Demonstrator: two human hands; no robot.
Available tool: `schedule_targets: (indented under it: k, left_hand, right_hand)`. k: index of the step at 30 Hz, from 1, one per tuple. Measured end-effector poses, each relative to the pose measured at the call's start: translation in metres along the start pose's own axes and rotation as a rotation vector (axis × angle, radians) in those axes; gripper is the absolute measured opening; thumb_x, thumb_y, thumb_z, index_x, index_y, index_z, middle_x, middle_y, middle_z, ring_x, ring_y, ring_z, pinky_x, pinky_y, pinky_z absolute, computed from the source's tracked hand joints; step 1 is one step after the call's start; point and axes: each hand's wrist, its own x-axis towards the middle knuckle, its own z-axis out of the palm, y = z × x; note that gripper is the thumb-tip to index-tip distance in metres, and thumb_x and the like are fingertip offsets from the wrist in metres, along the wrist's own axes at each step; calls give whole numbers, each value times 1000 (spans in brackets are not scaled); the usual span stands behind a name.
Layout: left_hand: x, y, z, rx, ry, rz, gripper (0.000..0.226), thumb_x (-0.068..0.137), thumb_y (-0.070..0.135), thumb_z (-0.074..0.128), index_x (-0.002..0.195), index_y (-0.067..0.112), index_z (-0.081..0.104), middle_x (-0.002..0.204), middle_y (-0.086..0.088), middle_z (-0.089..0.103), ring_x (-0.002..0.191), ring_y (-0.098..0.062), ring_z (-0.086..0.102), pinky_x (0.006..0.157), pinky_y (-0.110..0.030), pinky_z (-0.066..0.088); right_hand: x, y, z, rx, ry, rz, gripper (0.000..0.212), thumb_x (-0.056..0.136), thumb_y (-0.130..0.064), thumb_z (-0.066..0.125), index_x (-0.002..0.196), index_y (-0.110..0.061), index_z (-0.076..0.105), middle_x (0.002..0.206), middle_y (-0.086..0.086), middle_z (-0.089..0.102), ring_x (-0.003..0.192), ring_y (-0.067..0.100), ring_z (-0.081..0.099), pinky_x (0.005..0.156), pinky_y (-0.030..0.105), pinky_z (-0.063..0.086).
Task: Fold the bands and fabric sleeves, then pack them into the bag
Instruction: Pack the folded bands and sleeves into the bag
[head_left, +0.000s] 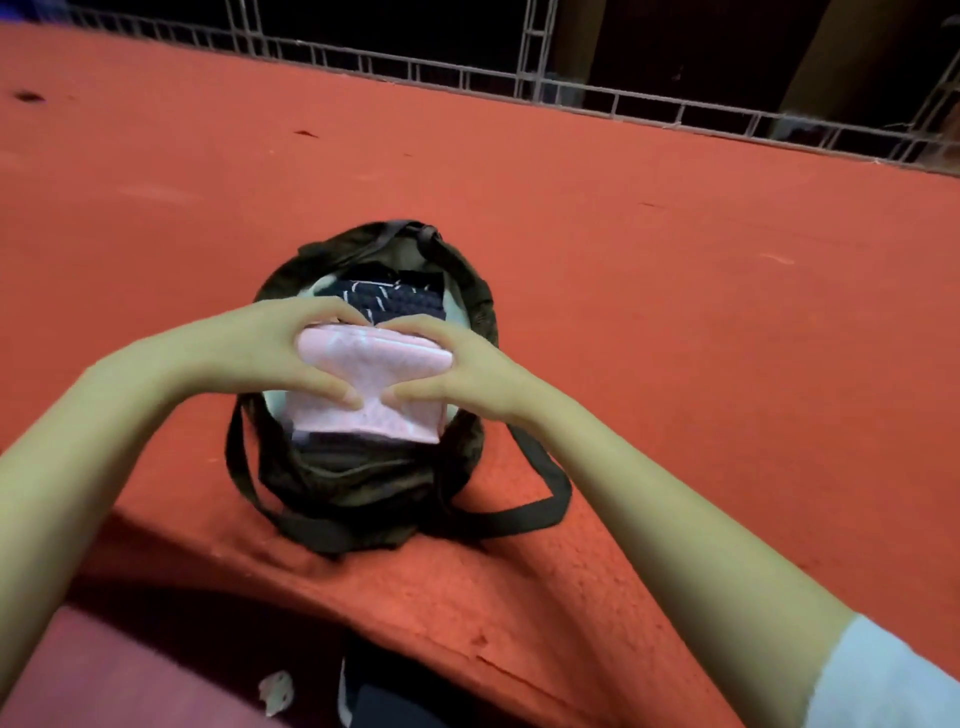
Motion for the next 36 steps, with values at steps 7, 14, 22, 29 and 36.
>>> schedule_targets:
  k: [7, 14, 22, 29, 36]
  left_hand:
    - [-17, 9, 1, 18, 206, 125, 95, 52, 71, 65, 135, 29, 48, 133, -1, 40, 123, -17, 34, 103, -33, 32]
    - [-8, 0, 23, 131, 102, 175, 106, 75, 40, 75, 144, 35, -5, 159, -4, 2, 146, -22, 2, 115, -33, 8]
    - [2, -3, 19, 376, 301, 236, 98, 69, 46, 77, 148, 16, 28, 152, -12, 30, 140, -34, 28, 111, -48, 26]
    - [1, -10, 37, 337, 274, 265, 102, 69, 41, 79, 148, 9, 23, 152, -17, 27, 139, -38, 26, 112, -48, 24]
    - [1, -17, 20, 225, 127, 290, 100, 80, 34, 73, 148, 27, 0, 158, -3, 2, 146, -23, 4, 118, -40, 11]
  right_hand:
    - [30, 28, 18, -165, 30, -38, 67, 70, -36, 79, 129, -30, 49, 124, -6, 54, 116, 10, 48, 101, 31, 40]
    - [21, 28, 24, -607, 80, -78, 80, 74, -44, 73, 142, -30, 34, 127, 5, 37, 116, 23, 41, 92, 40, 41]
    - [39, 24, 17, -782, 145, -156, 73, 77, -33, 71, 142, -22, 39, 120, 9, 46, 111, 28, 41, 86, 35, 34]
    - [34, 41, 34, -785, 151, -174, 82, 77, -35, 71, 147, -17, 32, 151, 21, 21, 139, 37, 19, 114, 45, 16]
    - [35, 41, 20, -673, -26, -121, 87, 83, -34, 69, 151, -22, 17, 158, 11, 6, 146, 25, 4, 118, 40, 13]
